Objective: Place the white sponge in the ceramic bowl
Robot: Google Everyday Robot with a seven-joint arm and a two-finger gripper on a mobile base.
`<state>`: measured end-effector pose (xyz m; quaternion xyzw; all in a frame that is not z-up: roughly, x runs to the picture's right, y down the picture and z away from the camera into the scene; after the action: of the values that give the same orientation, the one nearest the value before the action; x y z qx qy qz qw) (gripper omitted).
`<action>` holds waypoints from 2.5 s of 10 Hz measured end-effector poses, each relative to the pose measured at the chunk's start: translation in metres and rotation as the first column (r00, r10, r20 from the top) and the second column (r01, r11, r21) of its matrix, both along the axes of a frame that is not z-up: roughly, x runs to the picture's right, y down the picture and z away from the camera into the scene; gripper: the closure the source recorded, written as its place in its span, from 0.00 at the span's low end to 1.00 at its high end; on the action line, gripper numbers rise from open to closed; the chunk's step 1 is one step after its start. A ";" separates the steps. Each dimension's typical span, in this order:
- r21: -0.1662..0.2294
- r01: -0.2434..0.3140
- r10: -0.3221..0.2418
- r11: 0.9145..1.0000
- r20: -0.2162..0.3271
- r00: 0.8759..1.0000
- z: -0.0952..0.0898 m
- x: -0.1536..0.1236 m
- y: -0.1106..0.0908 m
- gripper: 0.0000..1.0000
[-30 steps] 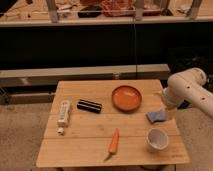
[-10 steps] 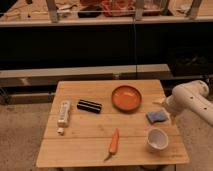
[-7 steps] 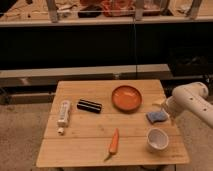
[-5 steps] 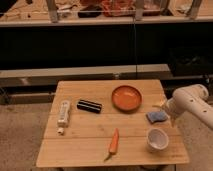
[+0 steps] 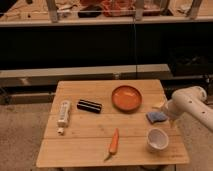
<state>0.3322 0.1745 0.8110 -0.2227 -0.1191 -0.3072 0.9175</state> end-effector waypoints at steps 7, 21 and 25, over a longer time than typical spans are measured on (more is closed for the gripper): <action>-0.019 -0.008 0.008 1.000 0.013 1.000 0.014 -0.004 0.009 0.20; -0.041 0.001 -0.001 0.999 0.011 1.000 0.024 -0.017 0.013 0.30; -0.044 0.007 -0.007 0.999 0.011 1.000 0.025 -0.021 0.014 0.25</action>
<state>0.3114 0.1882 0.8357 -0.2416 -0.1298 -0.3088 0.9107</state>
